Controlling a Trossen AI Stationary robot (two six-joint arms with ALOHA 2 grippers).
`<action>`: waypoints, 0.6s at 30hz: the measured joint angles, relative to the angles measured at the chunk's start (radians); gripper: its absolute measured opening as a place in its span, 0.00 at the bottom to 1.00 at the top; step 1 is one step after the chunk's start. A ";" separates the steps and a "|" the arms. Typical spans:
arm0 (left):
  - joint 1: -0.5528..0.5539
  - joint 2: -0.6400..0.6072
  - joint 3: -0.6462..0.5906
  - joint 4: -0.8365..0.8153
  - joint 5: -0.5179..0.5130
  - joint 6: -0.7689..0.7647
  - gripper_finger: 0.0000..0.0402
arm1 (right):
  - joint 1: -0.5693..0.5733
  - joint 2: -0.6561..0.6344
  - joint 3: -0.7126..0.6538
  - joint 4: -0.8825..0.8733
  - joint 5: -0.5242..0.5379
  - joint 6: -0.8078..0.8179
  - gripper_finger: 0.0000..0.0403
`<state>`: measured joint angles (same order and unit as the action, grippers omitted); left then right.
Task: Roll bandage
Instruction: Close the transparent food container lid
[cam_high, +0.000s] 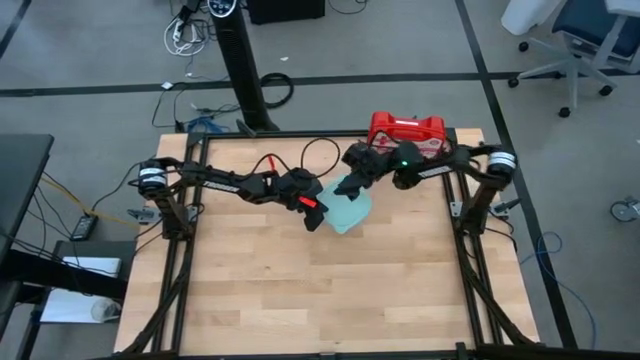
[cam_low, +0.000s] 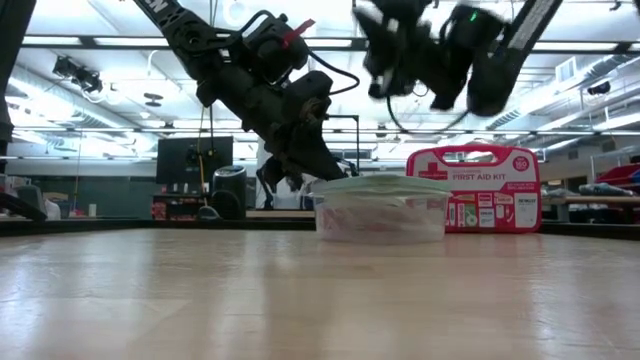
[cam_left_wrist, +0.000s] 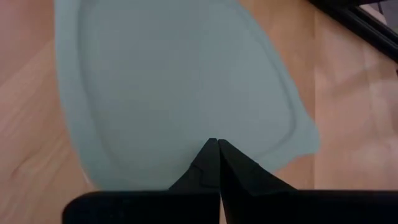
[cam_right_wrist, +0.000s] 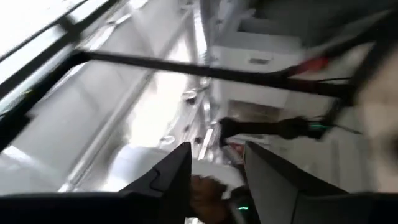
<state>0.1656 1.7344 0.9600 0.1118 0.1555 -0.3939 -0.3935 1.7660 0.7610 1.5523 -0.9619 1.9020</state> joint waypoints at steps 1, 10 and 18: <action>-0.002 0.000 0.000 -0.003 0.000 0.000 0.00 | 0.013 -0.026 0.002 0.001 0.023 0.015 0.37; -0.012 0.000 0.000 0.016 -0.005 -0.003 0.00 | 0.043 0.037 -0.223 -0.318 0.099 -0.274 0.37; -0.021 0.000 0.000 0.011 -0.015 -0.005 0.00 | 0.095 -0.046 -0.267 0.006 0.169 -0.144 0.37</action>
<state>0.1448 1.7344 0.9600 0.1227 0.1408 -0.3992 -0.2984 1.7201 0.4938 1.5583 -0.7930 1.7580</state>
